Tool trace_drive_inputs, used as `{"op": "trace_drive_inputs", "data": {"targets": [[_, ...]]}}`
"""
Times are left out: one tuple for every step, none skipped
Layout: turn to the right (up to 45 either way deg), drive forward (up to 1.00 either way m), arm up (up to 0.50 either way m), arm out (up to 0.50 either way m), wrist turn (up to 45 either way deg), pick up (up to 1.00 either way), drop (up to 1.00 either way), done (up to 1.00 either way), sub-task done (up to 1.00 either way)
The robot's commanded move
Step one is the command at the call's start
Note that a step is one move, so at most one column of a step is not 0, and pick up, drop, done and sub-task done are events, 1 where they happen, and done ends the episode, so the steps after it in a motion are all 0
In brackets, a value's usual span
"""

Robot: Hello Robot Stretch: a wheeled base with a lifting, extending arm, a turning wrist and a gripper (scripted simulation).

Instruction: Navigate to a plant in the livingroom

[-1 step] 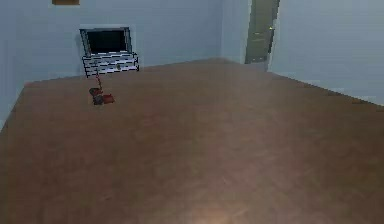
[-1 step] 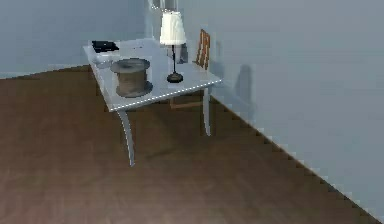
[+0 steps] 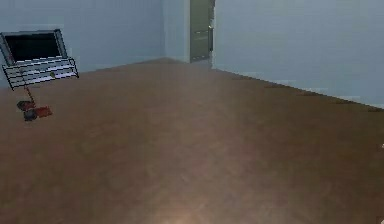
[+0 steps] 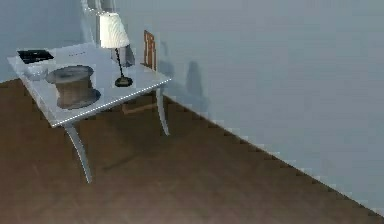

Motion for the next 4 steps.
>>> {"op": "trace_drive_inputs", "data": {"targets": [[0.0,1.00,0.00,0.00,0.0,0.00,0.00,0.00,0.00],[0.0,1.00,0.00,0.00,0.0,0.00,0.00,0.00,0.00],[3.0,0.00,0.00,0.00,0.0,0.00,0.00,0.00,0.00],[0.0,1.00,0.00,0.00,0.0,0.00,0.00,0.00,0.00]]}}
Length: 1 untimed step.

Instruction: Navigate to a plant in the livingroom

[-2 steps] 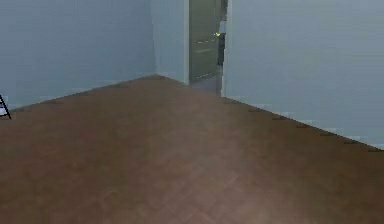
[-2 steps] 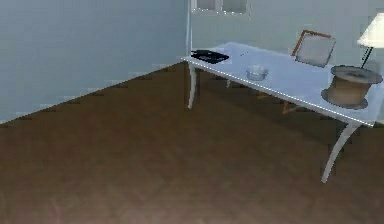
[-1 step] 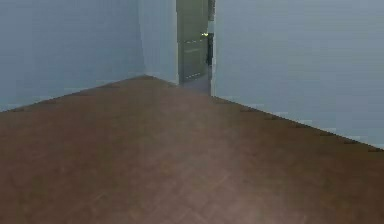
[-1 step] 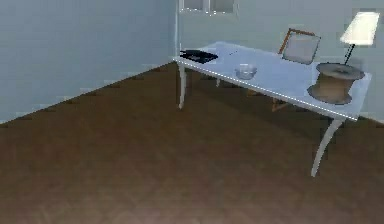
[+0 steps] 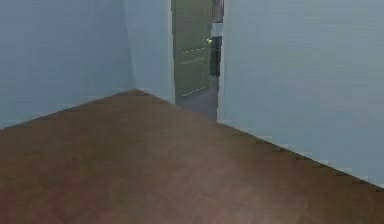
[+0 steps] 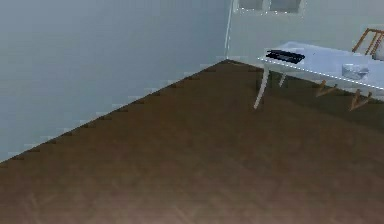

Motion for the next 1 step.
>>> {"op": "trace_drive_inputs", "data": {"targets": [[0.0,1.00,0.00,0.00,0.0,0.00,0.00,0.00,0.00]]}}
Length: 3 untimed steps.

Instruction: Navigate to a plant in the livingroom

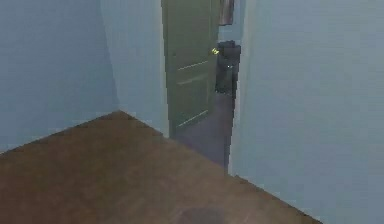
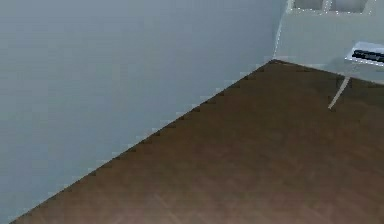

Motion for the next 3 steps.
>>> {"op": "trace_drive_inputs", "data": {"targets": [[0.0,1.00,0.00,0.00,0.0,0.00,0.00,0.00,0.00],[0.0,0.70,0.00,0.00,0.0,0.00,0.00,0.00,0.00],[45.0,0.00,0.00,0.00,0.0,0.00,0.00,0.00,0.00]]}}
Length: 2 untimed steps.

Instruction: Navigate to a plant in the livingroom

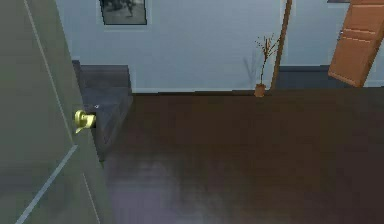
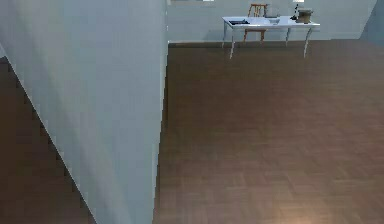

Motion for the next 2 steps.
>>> {"op": "trace_drive_inputs", "data": {"targets": [[9.0,0.00,0.00,0.00,0.0,0.00,0.00,0.00,0.00],[0.0,0.45,0.00,0.00,0.0,0.00,0.00,0.00,0.00]]}}
